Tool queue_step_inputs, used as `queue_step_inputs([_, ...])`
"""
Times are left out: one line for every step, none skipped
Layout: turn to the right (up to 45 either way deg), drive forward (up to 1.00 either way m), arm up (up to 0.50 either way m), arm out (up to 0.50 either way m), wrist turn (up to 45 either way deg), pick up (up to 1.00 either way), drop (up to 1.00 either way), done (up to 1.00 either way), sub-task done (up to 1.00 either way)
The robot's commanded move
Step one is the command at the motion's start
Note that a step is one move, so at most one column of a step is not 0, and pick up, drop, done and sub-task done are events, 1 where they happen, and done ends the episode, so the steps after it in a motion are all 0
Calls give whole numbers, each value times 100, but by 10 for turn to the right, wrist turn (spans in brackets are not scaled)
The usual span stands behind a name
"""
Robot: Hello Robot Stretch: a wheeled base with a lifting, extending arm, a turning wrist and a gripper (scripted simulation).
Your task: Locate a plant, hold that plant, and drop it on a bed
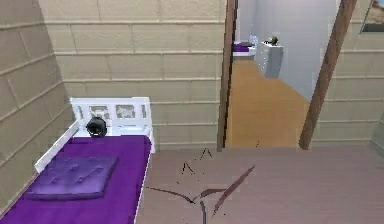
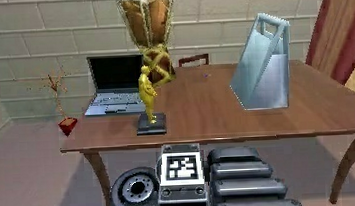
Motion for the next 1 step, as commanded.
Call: queue_step_inputs([450, 0, 0, 0, 0, 0, 0, 0, 0])
